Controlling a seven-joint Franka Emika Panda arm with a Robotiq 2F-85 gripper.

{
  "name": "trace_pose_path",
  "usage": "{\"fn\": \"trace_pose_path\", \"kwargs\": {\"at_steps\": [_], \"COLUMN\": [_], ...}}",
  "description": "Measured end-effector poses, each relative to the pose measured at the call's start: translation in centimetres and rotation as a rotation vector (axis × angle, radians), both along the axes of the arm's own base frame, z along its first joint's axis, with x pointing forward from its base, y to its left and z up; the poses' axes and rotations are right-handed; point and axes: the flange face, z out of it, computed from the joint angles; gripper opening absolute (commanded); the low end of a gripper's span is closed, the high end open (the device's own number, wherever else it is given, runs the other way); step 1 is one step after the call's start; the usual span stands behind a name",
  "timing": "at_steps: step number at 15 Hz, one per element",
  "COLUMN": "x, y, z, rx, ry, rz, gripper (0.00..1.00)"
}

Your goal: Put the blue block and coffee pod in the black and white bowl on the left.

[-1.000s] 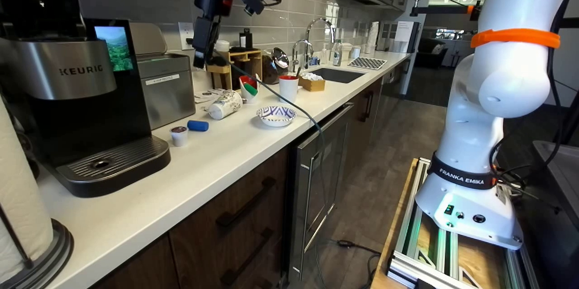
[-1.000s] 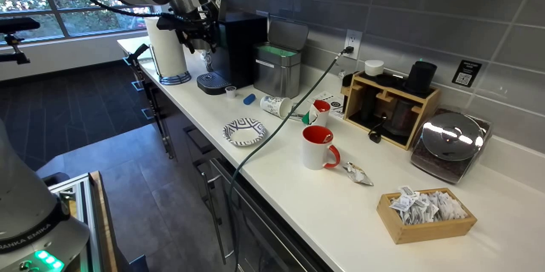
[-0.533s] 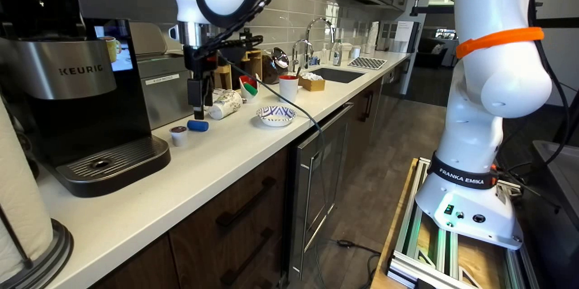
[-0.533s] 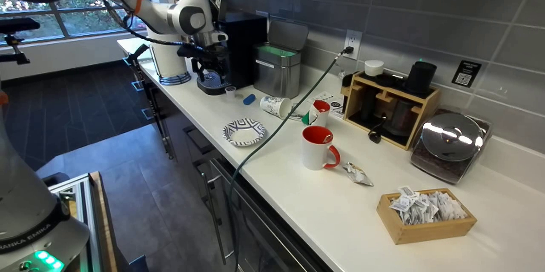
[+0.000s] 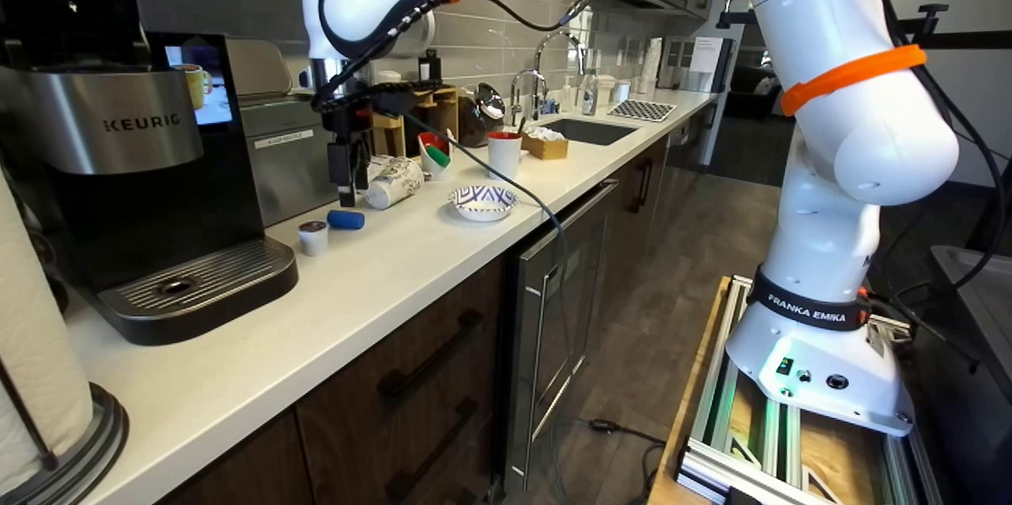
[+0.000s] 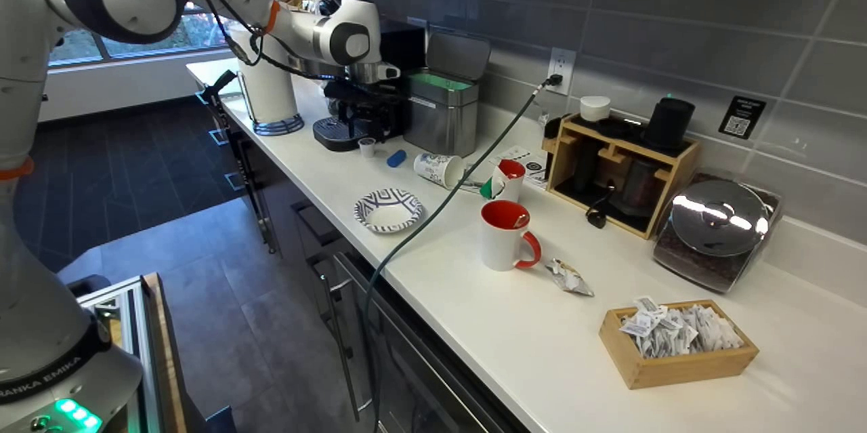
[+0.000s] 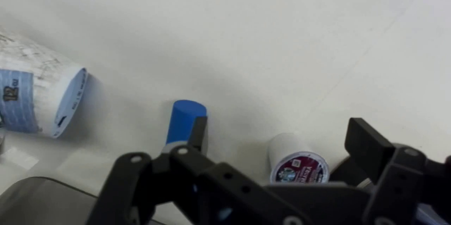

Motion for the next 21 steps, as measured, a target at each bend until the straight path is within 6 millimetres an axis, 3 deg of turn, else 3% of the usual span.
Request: {"fn": "trace_pose_path", "kwargs": {"at_steps": [8,11,13,14,18,20,21], "x": [1.6,2.0,2.4,2.6,4.2,4.9,5.3], "y": [-0.1,0.1,0.1,0.0,-1.2,-1.9,-2.1], "z": [0.5,-0.4,-1.4,-2.0,-3.6,-4.0,-4.2], "rx": [0.000,-0.002,-0.004,-0.006,-0.012,-0.014,-0.015], "ry": [-0.041,-0.054,-0.045,-0.040,-0.038,-0.042,-0.045], "rz": [-0.026,-0.054,-0.066,-0.074,-0.111,-0.127,-0.133], "gripper": [1.00,0.99,0.93,0.86,0.83,0.72,0.60]}}
